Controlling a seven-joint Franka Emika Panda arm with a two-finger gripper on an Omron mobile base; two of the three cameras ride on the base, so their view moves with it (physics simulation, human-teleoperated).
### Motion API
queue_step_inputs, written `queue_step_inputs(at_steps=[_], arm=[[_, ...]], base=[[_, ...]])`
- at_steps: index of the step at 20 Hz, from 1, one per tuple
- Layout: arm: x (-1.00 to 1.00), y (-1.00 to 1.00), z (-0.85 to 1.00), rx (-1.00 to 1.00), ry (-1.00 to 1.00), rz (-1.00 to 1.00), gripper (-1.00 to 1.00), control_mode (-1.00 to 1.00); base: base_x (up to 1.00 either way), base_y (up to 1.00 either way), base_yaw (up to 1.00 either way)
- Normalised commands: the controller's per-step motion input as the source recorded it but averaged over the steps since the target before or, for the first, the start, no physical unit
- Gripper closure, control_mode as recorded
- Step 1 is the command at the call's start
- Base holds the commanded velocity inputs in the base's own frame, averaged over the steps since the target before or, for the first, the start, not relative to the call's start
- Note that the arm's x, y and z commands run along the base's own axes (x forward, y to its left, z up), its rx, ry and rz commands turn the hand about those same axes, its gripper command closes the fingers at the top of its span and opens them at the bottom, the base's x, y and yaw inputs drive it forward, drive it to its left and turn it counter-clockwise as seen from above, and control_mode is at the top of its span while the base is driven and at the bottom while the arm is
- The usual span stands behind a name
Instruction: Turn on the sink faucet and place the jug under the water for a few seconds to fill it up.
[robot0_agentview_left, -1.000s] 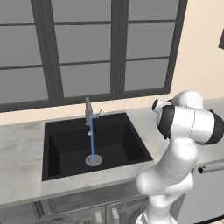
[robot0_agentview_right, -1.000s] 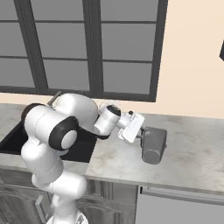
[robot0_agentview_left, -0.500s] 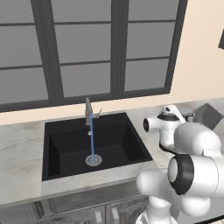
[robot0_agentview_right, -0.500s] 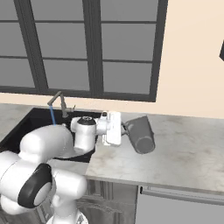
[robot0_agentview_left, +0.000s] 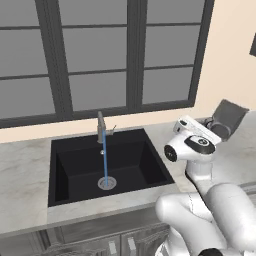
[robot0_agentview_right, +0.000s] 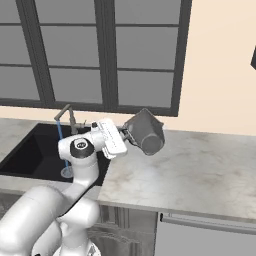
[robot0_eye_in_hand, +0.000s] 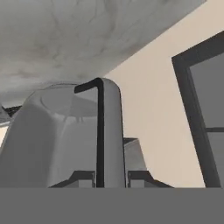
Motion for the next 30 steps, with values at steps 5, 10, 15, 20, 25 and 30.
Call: queue_step_inputs(at_steps=[5,10,15,20,25,30], arm=[[0.0,0.57,0.53,0.0,0.27,0.39,1.0,-1.0],[-0.03,0.58,0.21,0.0,0.2,0.38,1.0,-1.0],[-0.36,0.59,0.01,0.0,0.1,0.29,1.0,-1.0],[-0.36,0.54,0.05,0.0,0.09,0.23,1.0,-1.0],[-0.26,0.57,0.14,0.0,0.13,0.22,1.0,-1.0],[-0.23,0.6,0.06,0.0,0.13,0.21,1.0,-1.0]], base=[[0.0,0.0,0.0],[0.0,0.0,0.0],[0.0,0.0,0.0],[0.0,0.0,0.0],[0.0,0.0,0.0],[0.0,0.0,0.0]])
